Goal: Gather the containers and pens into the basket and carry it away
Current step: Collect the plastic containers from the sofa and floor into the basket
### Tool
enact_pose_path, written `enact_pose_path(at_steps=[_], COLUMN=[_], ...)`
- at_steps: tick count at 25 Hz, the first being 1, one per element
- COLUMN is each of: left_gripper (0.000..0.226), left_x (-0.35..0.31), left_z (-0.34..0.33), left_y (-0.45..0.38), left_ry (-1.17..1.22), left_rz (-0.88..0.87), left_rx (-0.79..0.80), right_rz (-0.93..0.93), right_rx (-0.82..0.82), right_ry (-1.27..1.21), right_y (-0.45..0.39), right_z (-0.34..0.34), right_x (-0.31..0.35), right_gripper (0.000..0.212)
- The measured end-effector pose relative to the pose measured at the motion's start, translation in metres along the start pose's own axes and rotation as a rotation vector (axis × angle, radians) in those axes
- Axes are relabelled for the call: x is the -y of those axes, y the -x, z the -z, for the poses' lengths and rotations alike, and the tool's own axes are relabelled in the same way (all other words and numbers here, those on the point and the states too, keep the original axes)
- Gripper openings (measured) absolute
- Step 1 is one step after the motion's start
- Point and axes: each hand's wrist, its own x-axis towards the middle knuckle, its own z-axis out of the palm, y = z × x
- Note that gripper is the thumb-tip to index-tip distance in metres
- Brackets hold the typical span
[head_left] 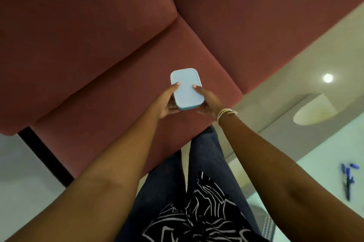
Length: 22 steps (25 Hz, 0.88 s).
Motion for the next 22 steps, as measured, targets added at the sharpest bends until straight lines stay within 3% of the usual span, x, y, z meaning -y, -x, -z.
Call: enact_pose_path(at_steps=[3, 8, 13, 18, 22], left_gripper=[0.053, 0.050, 0.048, 0.063, 0.059], left_x=[0.055, 0.127, 0.185, 0.262, 0.328], left_z=[0.034, 0.077, 0.073, 0.067, 0.052], left_y=[0.025, 0.058, 0.086, 0.104, 0.116], left_ry=[-0.086, -0.309, -0.489, -0.602, -0.712], left_rz=[0.013, 0.066, 0.067, 0.067, 0.104], left_rx=[0.038, 0.095, 0.186, 0.184, 0.251], right_rz=[0.001, -0.022, 0.034, 0.056, 0.127], right_rx=[0.022, 0.008, -0.081, -0.176, -0.306], right_ry=[-0.172, -0.404, -0.693, -0.823, -0.945], right_y=[0.037, 0.087, 0.131, 0.158, 0.176], right_z=[-0.022, -0.058, -0.068, -0.069, -0.062], right_x=[-0.077, -0.192, -0.282, -0.366, -0.444], right_gripper=[0.055, 0.048, 0.037, 0.030, 0.026])
